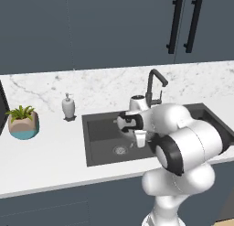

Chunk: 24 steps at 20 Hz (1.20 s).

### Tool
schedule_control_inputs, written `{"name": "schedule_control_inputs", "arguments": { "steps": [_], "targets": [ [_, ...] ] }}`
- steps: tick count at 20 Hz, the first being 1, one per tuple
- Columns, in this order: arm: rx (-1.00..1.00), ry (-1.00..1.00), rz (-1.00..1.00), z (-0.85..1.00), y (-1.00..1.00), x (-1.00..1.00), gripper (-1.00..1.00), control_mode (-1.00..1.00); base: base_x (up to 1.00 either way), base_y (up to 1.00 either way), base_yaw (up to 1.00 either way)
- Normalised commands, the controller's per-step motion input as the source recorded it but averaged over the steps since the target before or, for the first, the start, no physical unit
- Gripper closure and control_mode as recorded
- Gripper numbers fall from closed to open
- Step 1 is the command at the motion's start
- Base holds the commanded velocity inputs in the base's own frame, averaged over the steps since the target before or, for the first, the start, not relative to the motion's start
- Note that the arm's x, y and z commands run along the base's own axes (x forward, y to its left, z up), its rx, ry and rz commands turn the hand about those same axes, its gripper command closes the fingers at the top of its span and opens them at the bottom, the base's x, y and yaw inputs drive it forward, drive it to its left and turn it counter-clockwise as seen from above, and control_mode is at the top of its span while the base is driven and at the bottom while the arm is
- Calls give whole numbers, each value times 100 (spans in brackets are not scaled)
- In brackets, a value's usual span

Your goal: Put the colander in the sink, put the tangerine in the colander, and turn on the sink faucet and pour water over the colander.

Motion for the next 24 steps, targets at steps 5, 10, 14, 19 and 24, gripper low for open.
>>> {"name": "schedule_control_inputs", "arguments": {
  "steps": [5, 10, 14, 19, 24],
  "targets": [
    [1, 0, -25, -46, 0, 0, 100, -100, 0, 0, 0],
    [0, -1, -10, -28, 6, 0, 100, -100, 0, 0, 0],
    [0, 0, -4, -28, 14, 0, 100, -100, 0, 0, 0],
    [0, 0, 0, -25, 9, 0, 100, -100, 0, 0, 0],
    [0, 0, 0, -23, -3, 6, 100, -100, 0, 0, 0]
  ]
}}
